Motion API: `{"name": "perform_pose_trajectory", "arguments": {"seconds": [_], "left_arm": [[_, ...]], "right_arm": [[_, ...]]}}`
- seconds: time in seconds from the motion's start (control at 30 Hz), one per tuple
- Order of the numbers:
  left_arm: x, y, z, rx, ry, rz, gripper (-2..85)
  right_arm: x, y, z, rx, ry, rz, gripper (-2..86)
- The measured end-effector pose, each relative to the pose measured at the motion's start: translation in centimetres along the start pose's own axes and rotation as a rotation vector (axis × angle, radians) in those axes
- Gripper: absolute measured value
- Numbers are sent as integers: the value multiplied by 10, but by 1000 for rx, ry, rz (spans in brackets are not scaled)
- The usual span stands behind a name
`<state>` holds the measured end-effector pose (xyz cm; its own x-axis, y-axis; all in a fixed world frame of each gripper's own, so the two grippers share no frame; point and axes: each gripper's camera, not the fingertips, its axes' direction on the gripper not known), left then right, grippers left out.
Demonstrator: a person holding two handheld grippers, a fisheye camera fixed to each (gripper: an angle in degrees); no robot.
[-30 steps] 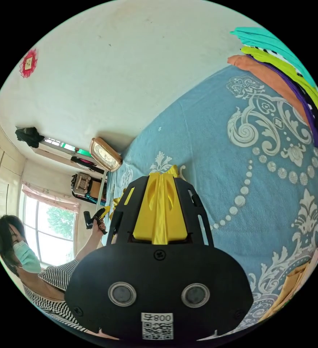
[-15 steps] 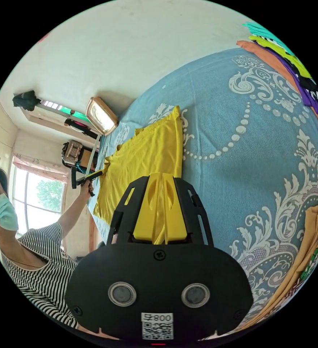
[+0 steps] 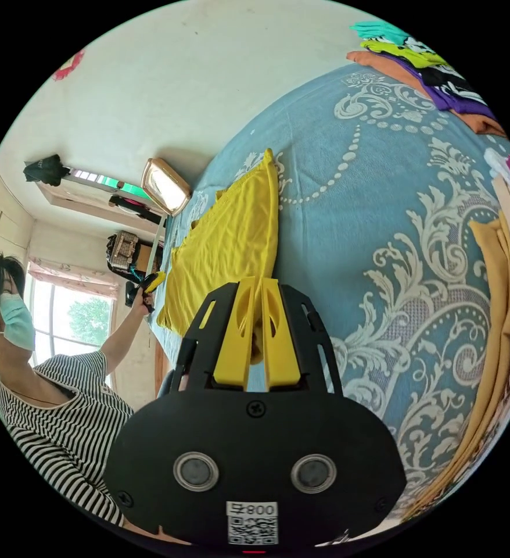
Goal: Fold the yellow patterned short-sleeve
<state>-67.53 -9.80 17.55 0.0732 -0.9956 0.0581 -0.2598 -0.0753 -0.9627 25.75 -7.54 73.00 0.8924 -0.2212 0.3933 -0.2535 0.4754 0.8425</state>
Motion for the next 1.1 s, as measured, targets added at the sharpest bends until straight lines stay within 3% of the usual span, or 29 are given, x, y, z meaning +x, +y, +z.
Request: {"name": "perform_pose_trajectory", "arguments": {"seconds": [0.13, 0.3, 0.57, 1.1], "left_arm": [[-13, 70, -20, -77, 125, 43, 85], [-15, 152, -45, -124, 39, 105, 100], [-5, 183, -50, -138, -190, 227, 93], [-42, 221, -67, -147, -238, 222, 28]], "right_arm": [[1, 35, -10, -13, 13, 12, 31], [1, 72, -12, -31, 37, 32, 46], [-4, 112, -12, -32, 88, 27, 68], [-23, 151, -7, 4, 162, -126, 87]]}}
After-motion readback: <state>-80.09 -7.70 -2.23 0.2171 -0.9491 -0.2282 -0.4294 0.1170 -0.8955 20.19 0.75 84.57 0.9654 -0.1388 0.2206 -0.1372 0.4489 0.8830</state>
